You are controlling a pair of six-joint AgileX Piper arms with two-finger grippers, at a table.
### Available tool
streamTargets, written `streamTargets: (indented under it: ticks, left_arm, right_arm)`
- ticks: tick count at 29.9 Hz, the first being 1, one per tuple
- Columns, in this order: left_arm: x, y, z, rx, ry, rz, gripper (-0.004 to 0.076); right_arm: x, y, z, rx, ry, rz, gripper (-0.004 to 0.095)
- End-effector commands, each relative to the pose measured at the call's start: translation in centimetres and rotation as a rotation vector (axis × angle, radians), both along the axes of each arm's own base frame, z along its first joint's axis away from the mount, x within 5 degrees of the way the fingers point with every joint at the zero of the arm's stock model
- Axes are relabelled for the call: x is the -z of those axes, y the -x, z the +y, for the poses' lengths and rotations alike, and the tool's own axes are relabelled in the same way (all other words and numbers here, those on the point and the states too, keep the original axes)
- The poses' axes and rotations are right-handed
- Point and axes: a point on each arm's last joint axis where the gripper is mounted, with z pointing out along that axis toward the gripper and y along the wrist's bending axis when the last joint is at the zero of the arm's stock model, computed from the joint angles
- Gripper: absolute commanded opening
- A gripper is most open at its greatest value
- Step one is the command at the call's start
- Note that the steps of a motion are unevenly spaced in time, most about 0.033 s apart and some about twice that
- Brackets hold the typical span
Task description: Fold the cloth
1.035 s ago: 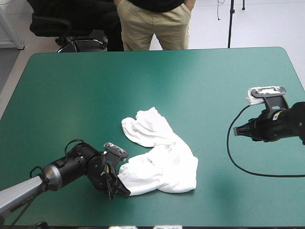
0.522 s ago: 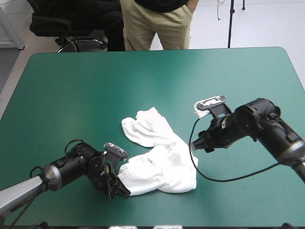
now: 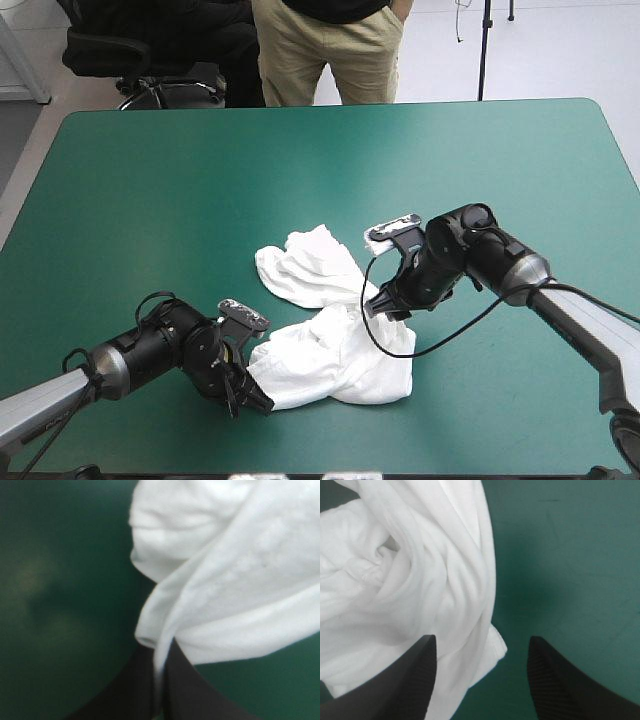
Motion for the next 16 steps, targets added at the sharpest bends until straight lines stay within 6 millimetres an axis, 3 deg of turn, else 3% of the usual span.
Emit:
streamTargets:
  ticks: [1, 9, 16]
  left_arm:
    - [0.0, 0.1, -0.9, -0.045, 0.080, 0.005, -0.0017]
    - [0.0, 0.1, -0.9, -0.045, 0.080, 0.005, -0.0017]
    - [0.0, 0.1, -0.9, -0.045, 0.081, 0.004, -0.0017]
  right_arm:
    - [-0.4, -0.4, 0.9, -0.008, -0.021, -0.049, 0.0500]
    - [2.4, -2.0, 2.0, 0.010, -0.001, -0.031, 0.0475]
    - [5.1, -2.6, 2.6, 0.004, 0.038, 0.051, 0.0356]
